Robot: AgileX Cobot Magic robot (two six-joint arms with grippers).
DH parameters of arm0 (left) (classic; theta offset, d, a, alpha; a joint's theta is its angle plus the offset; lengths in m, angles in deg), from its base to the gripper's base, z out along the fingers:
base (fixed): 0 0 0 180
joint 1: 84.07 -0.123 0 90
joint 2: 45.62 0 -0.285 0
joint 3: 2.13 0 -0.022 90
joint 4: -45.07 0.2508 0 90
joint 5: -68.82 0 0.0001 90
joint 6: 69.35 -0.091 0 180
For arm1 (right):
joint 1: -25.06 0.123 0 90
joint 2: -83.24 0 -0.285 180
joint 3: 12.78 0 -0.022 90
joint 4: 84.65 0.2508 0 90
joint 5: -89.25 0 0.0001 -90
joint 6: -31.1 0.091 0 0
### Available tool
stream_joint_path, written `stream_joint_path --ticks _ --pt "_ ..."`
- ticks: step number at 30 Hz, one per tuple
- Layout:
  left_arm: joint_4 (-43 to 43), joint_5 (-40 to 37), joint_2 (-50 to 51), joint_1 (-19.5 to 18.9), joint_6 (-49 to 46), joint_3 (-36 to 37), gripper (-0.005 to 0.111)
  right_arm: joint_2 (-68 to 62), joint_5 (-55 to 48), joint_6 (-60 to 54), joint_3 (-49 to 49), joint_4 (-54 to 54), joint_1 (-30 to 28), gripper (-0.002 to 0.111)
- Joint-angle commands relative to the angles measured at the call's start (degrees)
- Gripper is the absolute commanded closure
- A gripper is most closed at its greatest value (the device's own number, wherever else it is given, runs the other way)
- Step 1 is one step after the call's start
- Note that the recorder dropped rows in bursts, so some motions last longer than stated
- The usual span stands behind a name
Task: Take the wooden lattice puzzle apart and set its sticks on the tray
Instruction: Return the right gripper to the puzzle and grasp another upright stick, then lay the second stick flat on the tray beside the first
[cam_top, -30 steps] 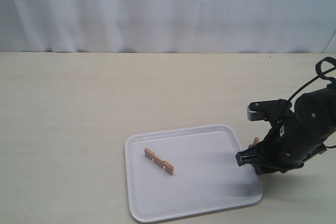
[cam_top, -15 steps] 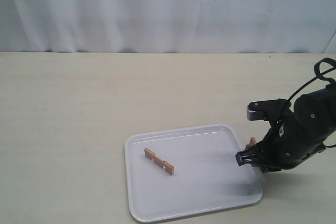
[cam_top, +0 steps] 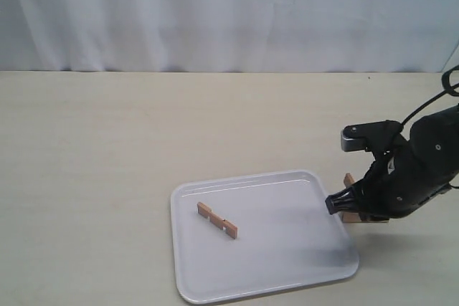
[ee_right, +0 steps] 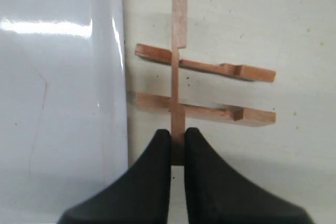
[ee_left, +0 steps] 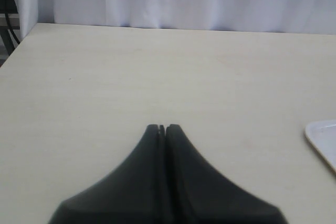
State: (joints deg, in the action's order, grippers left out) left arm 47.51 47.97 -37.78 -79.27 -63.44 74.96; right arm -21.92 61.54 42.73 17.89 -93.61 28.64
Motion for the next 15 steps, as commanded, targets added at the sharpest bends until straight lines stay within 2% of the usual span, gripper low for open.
stream_joint_path --ticks 1,6,10,15 --pt "0.1 0.2 -0.1 -0.1 0.0 0.1 0.107 4.2 -0.3 0.1 -0.1 -0.9 -0.2 0.104" --pt "0.4 0.4 -0.1 -0.1 0.0 0.1 0.107 5.5 0.2 0.0 -0.1 -0.6 -0.1 0.104" --pt "0.4 0.3 -0.1 -0.1 0.0 0.1 0.107 6.1 2.7 -0.4 -0.6 -0.5 7.5 0.104" --pt "0.4 0.3 -0.1 -0.1 0.0 0.1 0.107 6.2 -0.3 -0.7 -6.1 -0.9 17.4 0.104"
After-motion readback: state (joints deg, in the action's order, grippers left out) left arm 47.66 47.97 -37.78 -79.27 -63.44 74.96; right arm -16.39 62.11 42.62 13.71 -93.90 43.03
